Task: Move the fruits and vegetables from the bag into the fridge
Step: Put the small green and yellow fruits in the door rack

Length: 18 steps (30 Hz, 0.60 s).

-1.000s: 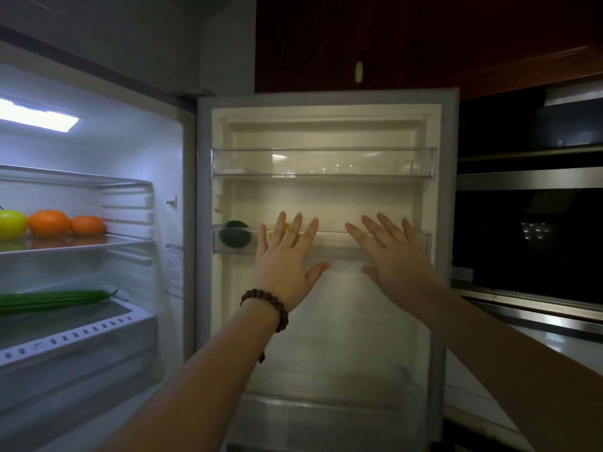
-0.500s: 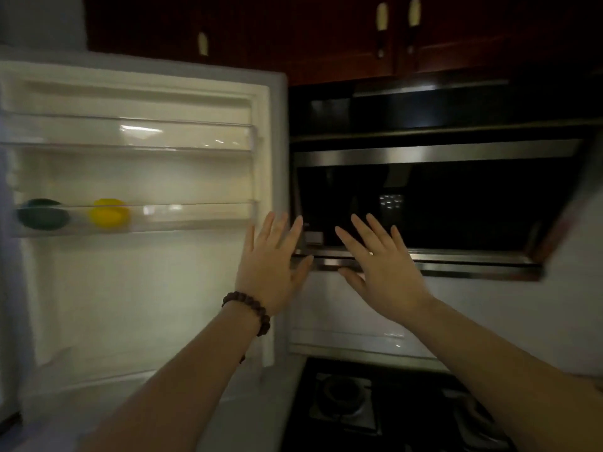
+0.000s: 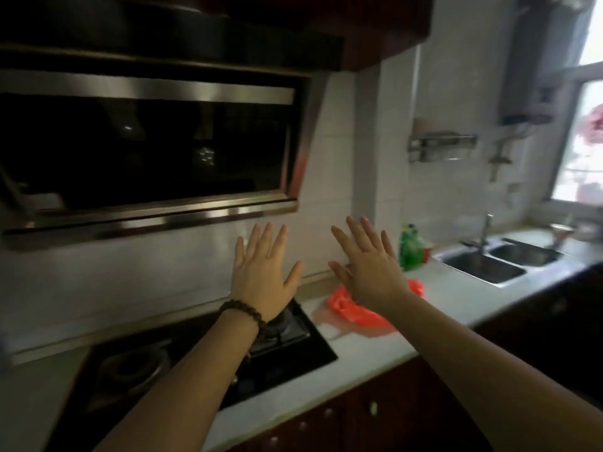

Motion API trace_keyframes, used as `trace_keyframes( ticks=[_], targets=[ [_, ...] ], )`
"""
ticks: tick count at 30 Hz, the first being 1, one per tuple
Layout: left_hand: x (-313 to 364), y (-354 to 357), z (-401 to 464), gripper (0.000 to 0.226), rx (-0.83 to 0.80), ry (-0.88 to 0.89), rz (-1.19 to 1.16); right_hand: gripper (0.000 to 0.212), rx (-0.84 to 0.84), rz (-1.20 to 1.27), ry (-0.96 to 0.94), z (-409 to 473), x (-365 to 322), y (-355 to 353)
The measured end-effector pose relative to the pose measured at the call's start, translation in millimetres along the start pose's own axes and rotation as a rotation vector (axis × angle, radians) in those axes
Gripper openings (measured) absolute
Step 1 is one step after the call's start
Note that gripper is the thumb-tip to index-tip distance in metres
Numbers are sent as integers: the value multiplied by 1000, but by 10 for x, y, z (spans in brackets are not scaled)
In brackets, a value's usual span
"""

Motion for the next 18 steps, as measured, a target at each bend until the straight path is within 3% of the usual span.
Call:
trace_keyframes(
  ticks=[8,18],
  targets=[
    [1030,912,628,68,-75,113,-212,63,-62,-113,277,-158,1392,187],
    [1178,2512,1494,69,-91,125,-252,65,-175,-103,347,482,2310,1224]
  ],
)
Point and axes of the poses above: each hand's wrist, its own z-axis towards the middle knuckle, its own y-axis out of the palm, x = y × z, the point moved 1 cm from there along z, towards the middle knuckle, and after that the axes turned 13 degrees about y, right-handed, at the moved point
